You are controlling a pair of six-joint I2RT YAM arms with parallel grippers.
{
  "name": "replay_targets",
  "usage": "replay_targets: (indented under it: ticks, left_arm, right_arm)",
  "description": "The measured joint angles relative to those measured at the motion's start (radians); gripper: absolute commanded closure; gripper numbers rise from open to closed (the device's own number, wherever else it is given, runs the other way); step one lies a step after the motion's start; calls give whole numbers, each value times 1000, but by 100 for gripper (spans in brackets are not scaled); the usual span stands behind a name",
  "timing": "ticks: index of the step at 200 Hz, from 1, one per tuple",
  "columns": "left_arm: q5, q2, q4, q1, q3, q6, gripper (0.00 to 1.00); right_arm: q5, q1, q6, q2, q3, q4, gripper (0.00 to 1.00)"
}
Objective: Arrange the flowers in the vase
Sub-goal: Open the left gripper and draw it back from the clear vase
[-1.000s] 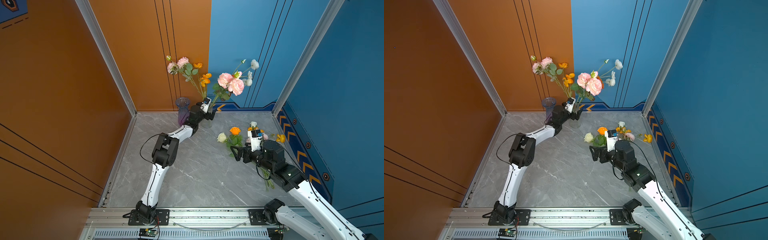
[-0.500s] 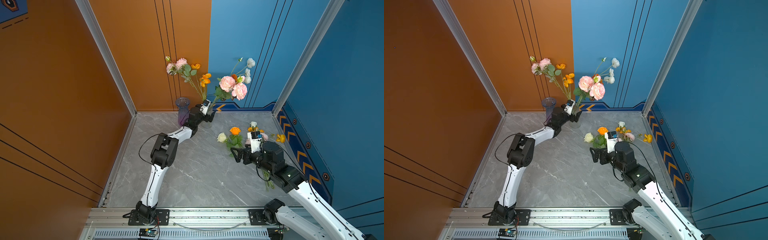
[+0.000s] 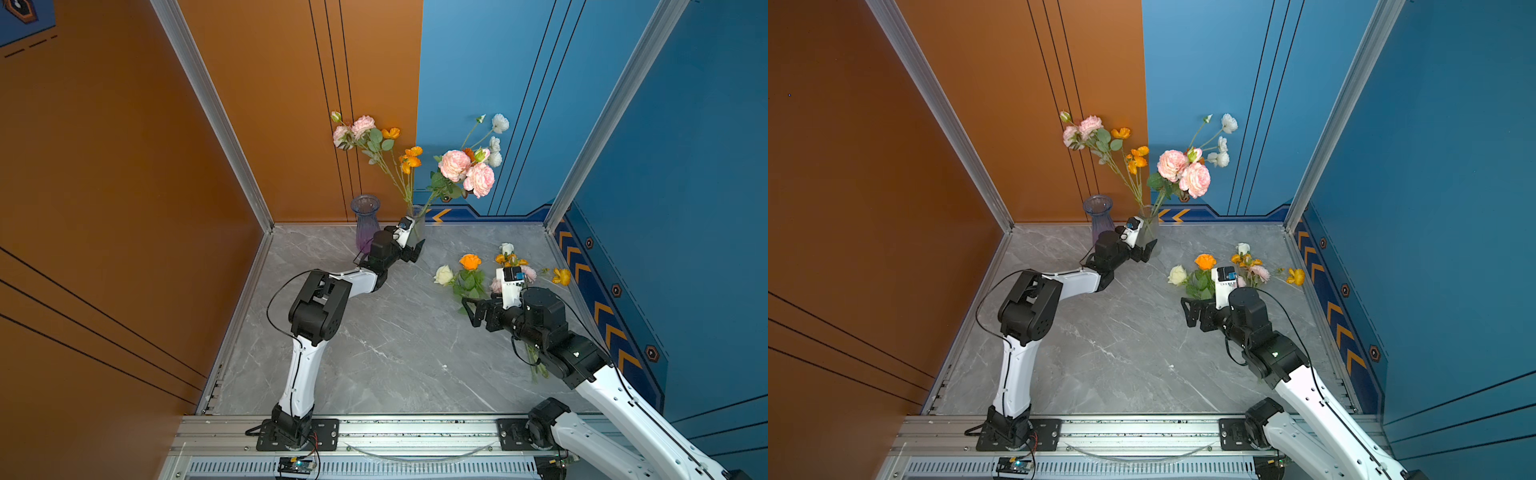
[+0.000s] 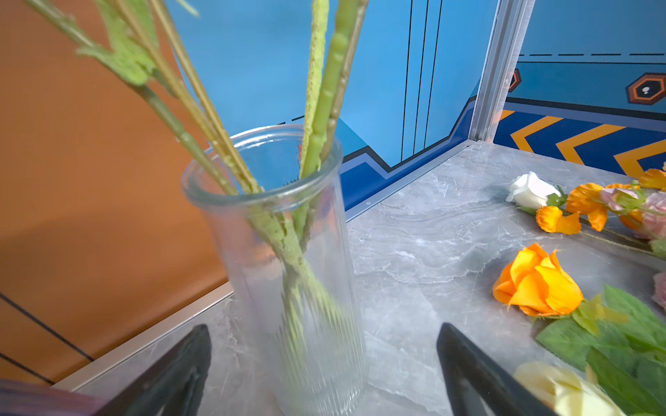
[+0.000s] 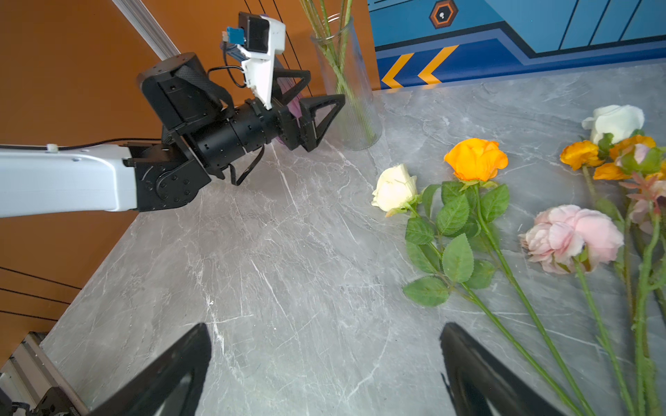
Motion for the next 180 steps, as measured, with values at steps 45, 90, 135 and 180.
replay_targets:
  ticks: [45,90,135,180]
  left_arm:
    - [-6,-73,64,-3,-142,0,2]
    - [-52,-238,114,-39,-384,19,2]
    - [-96,-496,158,-47,-612,80,1]
    - [-164,-527,182,93,-607,74,2]
  right_arm:
    - [4,0,14,-11,-11,5,0]
    - [3,4,25,-27,-68,15,0]
    - [2,34,26,-19,-96,66,0]
    - [7,123,31,154,-12,136,0]
